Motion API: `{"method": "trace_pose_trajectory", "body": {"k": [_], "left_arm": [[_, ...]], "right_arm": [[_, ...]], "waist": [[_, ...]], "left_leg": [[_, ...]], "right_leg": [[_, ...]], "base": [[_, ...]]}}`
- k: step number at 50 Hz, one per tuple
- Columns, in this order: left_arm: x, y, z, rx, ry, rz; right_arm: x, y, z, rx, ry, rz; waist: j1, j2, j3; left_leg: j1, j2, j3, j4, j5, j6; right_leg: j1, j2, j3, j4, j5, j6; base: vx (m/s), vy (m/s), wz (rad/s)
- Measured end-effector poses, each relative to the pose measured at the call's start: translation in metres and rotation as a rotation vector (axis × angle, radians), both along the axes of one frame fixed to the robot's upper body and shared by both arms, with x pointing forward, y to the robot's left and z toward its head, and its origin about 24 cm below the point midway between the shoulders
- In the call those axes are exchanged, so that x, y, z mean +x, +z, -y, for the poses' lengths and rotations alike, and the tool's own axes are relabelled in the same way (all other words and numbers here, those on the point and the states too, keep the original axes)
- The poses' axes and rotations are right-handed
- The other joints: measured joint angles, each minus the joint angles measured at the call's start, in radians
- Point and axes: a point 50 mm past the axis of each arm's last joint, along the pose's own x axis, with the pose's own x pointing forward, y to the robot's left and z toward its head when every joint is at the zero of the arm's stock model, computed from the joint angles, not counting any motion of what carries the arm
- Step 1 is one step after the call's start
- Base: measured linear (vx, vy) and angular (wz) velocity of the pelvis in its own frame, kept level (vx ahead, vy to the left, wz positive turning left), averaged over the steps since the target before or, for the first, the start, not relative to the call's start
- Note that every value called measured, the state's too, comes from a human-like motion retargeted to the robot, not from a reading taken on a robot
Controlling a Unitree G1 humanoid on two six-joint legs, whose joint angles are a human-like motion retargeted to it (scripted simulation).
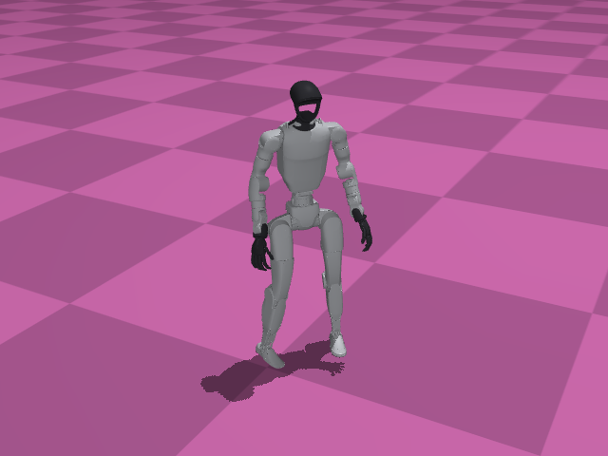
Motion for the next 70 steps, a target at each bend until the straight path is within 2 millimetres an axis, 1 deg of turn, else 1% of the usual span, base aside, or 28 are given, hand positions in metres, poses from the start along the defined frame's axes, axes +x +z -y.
{"method": "trace_pose_trajectory", "body": {"k": [1, 2, 3, 5, 6, 7, 8, 10, 13, 15, 21, 24, 26, 28, 32, 35, 37, 40, 43, 47, 50, 53, 55, 60, 62, 65, 68, 70], "left_arm": [[-0.005, -0.001, 0.001, 0.002, -0.008, 0.002], [-0.006, -0.001, 0.001, 0.003, -0.013, 0.009], [0.004, 0.002, 0.001, 0.001, -0.015, 0.025], [0.0, 0.002, 0.004, -0.005, -0.023, 0.04], [0.01, 0.005, 0.005, -0.01, -0.019, 0.057], [0.014, 0.007, 0.006, -0.016, -0.017, 0.069], [0.009, 0.006, 0.008, -0.02, -0.018, 0.072], [0.021, 0.01, 0.01, -0.031, -0.008, 0.089], [0.027, 0.012, 0.012, -0.037, -0.001, 0.088], [0.028, 0.012, 0.012, -0.035, 0.003, 0.076], [0.013, 0.003, 0.008, -0.028, 0.027, 0.0], [0.004, -0.001, 0.006, -0.03, 0.048, -0.038], [-0.002, -0.004, 0.004, -0.033, 0.062, -0.061], [-0.007, -0.007, 0.003, -0.036, 0.073, -0.08], [-0.015, -0.01, 0.001, -0.039, 0.079, -0.11], [-0.015, -0.01, -0.001, -0.035, 0.075, -0.119], [-0.016, -0.009, -0.004, -0.025, 0.07, -0.123], [-0.018, -0.009, -0.009, -0.006, 0.07, -0.125], [-0.02, -0.009, -0.012, 0.0, 0.09, -0.119], [-0.022, -0.009, -0.011, -0.017, 0.124, -0.096], [-0.019, -0.008, -0.007, -0.037, 0.129, -0.062], [-0.013, -0.005, -0.003, -0.045, 0.099, -0.022], [-0.02, -0.005, 0.0, -0.042, 0.063, -0.008], [-0.004, 0.002, 0.005, -0.036, -0.01, 0.05], [0.01, 0.008, 0.003, -0.034, -0.039, 0.081], [0.01, 0.009, 0.004, -0.033, -0.051, 0.086], [0.007, 0.008, 0.002, -0.025, -0.049, 0.066], [0.005, 0.006, 0.0, -0.017, -0.04, 0.044]], "right_arm": [[-0.008, -0.003, -0.002, 0.001, 0.005, -0.013], [-0.012, -0.005, -0.004, 0.002, 0.011, -0.022], [-0.006, -0.004, -0.004, 0.005, 0.018, -0.02], [-0.016, -0.007, -0.007, 0.007, 0.039, -0.036], [-0.01, -0.005, -0.006, 0.009, 0.051, -0.032], [-0.008, -0.004, -0.007, 0.009, 0.063, -0.034], [-0.015, -0.007, -0.008, 0.007, 0.075, -0.044], [-0.006, -0.003, -0.006, 0.002, 0.092, -0.043], [0.001, -0.001, -0.004, -0.012, 0.096, -0.046], [0.004, 0.001, -0.002, -0.019, 0.085, -0.045], [0.007, 0.001, 0.0, -0.005, 0.024, -0.036], [0.008, 0.002, -0.001, 0.008, 0.005, -0.025], [0.009, 0.002, -0.003, 0.016, 0.005, -0.016], [0.01, 0.003, -0.004, 0.021, 0.012, -0.008], [0.014, 0.005, -0.005, 0.024, 0.033, 0.008], [0.021, 0.008, -0.005, 0.023, 0.038, 0.025], [0.024, 0.01, -0.006, 0.027, 0.037, 0.035], [0.025, 0.01, -0.008, 0.032, 0.037, 0.048], [0.025, 0.011, -0.01, 0.029, 0.047, 0.057], [0.022, 0.011, -0.008, 0.016, 0.057, 0.059], [0.02, 0.01, -0.007, 0.009, 0.053, 0.058], [0.016, 0.008, -0.008, 0.009, 0.045, 0.046], [0.001, 0.001, -0.011, 0.013, 0.041, 0.024], [-0.004, -0.003, -0.014, 0.027, 0.064, -0.006], [0.004, -0.001, -0.016, 0.041, 0.092, 0.003], [0.0, -0.003, -0.014, 0.022, 0.113, -0.025], [-0.001, -0.004, -0.009, -0.009, 0.108, -0.045], [0.0, -0.004, -0.007, -0.024, 0.092, -0.049]], "waist": [[0.012, -0.003, -0.01], [0.025, -0.005, -0.015], [0.039, -0.005, -0.009], [0.07, -0.002, -0.02], [0.082, -0.002, -0.014], [0.095, -0.002, -0.012], [0.105, -0.003, -0.018], [0.117, -0.009, -0.01], [0.12, -0.026, -0.006], [0.119, -0.04, -0.005], [0.118, -0.065, -0.026], [0.112, -0.065, -0.044], [0.108, -0.059, -0.057], [0.104, -0.05, -0.067], [0.093, -0.034, -0.068], [0.079, -0.024, -0.046], [0.069, -0.016, -0.032], [0.054, -0.006, -0.014], [0.038, 0.001, -0.005], [0.012, 0.011, -0.001], [-0.007, 0.004, 0.001], [-0.005, -0.015, 0.0], [0.014, -0.025, -0.014], [0.085, -0.025, -0.013], [0.105, -0.041, -0.02], [0.116, -0.042, -0.023], [0.108, -0.048, -0.028], [0.101, -0.055, -0.032]], "left_leg": [[-0.002, -0.004, -0.022, -0.009, 0.01, -0.003], [-0.006, -0.007, -0.044, -0.019, 0.021, -0.005], [-0.015, -0.008, -0.068, -0.028, 0.034, -0.008], [-0.025, -0.007, -0.111, -0.045, 0.052, -0.009], [-0.035, -0.005, -0.118, -0.054, 0.061, -0.007], [-0.045, -0.004, -0.114, -0.058, 0.067, -0.003], [-0.054, -0.002, -0.089, -0.054, 0.068, 0.003], [-0.079, 0.004, 0.016, -0.042, 0.069, 0.016], [-0.108, 0.006, 0.238, 0.018, 0.042, 0.046], [-0.12, -0.002, 0.343, 0.072, 0.014, 0.066], [-0.111, -0.029, 0.456, 0.205, -0.09, 0.075], [-0.081, -0.017, 0.531, 0.213, -0.134, 0.064], [-0.057, -0.009, 0.558, 0.189, -0.141, 0.047], [-0.035, -0.003, 0.551, 0.146, -0.128, 0.027], [-0.005, 0.006, 0.476, 0.053, -0.099, -0.003], [0.009, 0.017, 0.408, 0.015, -0.084, -0.012], [0.015, 0.028, 0.364, 0.011, -0.078, -0.017], [0.019, 0.04, 0.298, 0.02, -0.071, -0.022], [0.018, 0.041, 0.226, 0.034, -0.062, -0.018], [0.013, 0.033, 0.122, 0.046, -0.053, -0.003], [0.008, 0.011, 0.039, 0.044, -0.044, 0.009], [0.002, -0.021, -0.036, 0.029, -0.028, 0.014], [0.001, -0.036, -0.078, 0.01, -0.012, 0.012], [-0.026, -0.047, -0.175, -0.036, 0.024, 0.003], [-0.088, -0.063, -0.139, 0.019, -0.002, 0.0], [-0.133, -0.046, 0.02, 0.067, -0.028, 0.011], [-0.174, -0.014, 0.27, 0.16, -0.064, 0.026], [-0.191, 0.005, 0.405, 0.223, -0.09, 0.037]], "right_leg": [[0.014, -0.005, -0.012, -0.031, 0.026, -0.002], [0.021, -0.011, -0.029, -0.052, 0.044, -0.005], [0.017, -0.016, -0.056, -0.051, 0.046, -0.01], [0.036, -0.027, -0.118, -0.087, 0.059, -0.012], [0.032, -0.031, -0.146, -0.087, 0.057, -0.006], [0.033, -0.036, -0.174, -0.094, 0.058, 0.001], [0.044, -0.042, -0.202, -0.113, 0.066, 0.011], [0.037, -0.055, -0.26, -0.114, 0.068, 0.027], [0.032, -0.082, -0.355, -0.114, 0.071, 0.038], [0.03, -0.101, -0.415, -0.115, 0.072, 0.04], [0.034, -0.13, -0.571, -0.128, 0.073, 0.049], [0.033, -0.129, -0.646, -0.132, 0.069, 0.049], [0.032, -0.12, -0.694, -0.134, 0.066, 0.047], [0.033, -0.108, -0.74, -0.138, 0.064, 0.045], [0.049, -0.087, -0.83, -0.138, 0.061, 0.031], [0.054, -0.088, -0.866, -0.094, 0.054, -0.008], [0.036, -0.093, -0.831, -0.024, 0.044, -0.051], [-0.019, -0.091, -0.688, 0.11, 0.013, -0.101], [-0.066, -0.067, -0.521, 0.197, -0.025, -0.108], [-0.069, -0.028, -0.324, 0.173, -0.045, -0.092], [-0.042, 0.002, -0.142, 0.083, -0.03, -0.052], [-0.007, 0.006, -0.001, -0.015, 0.02, -0.007], [0.02, -0.01, 0.014, -0.077, 0.055, 0.008], [0.031, -0.048, -0.118, -0.117, 0.064, 0.006], [-0.02, -0.067, -0.171, -0.053, 0.037, 0.03], [-0.019, -0.089, -0.258, -0.053, 0.04, 0.042], [-0.018, -0.114, -0.354, -0.044, 0.035, 0.047], [-0.021, -0.13, -0.414, -0.036, 0.03, 0.049]], "base": [[-0.01, -0.22, 1.13], [-0.03, -0.23, 1.08], [-0.05, -0.23, 1.09], [-0.06, -0.24, 1.14], [-0.08, -0.24, 1.24], [-0.09, -0.24, 1.33], [-0.09, -0.23, 1.43], [-0.11, -0.22, 1.59], [-0.11, -0.18, 1.73], [-0.1, -0.14, 1.66], [-0.08, -0.07, 1.42], [-0.06, 0.0, 1.33], [-0.07, 0.03, 1.24], [-0.07, 0.05, 1.14], [-0.07, 0.07, 1.08], [-0.05, 0.08, 1.07], [-0.03, 0.06, 1.08], [-0.01, 0.04, 1.13], [0.02, 0.0, 1.19], [0.05, -0.05, 1.31], [0.05, -0.11, 1.45], [0.04, -0.16, 1.36], [0.02, -0.19, 1.15], [-0.03, -0.21, 1.07], [-0.07, -0.2, 1.28], [-0.06, -0.18, 1.59], [-0.06, -0.14, 1.73], [-0.06, -0.11, 1.62]]}}
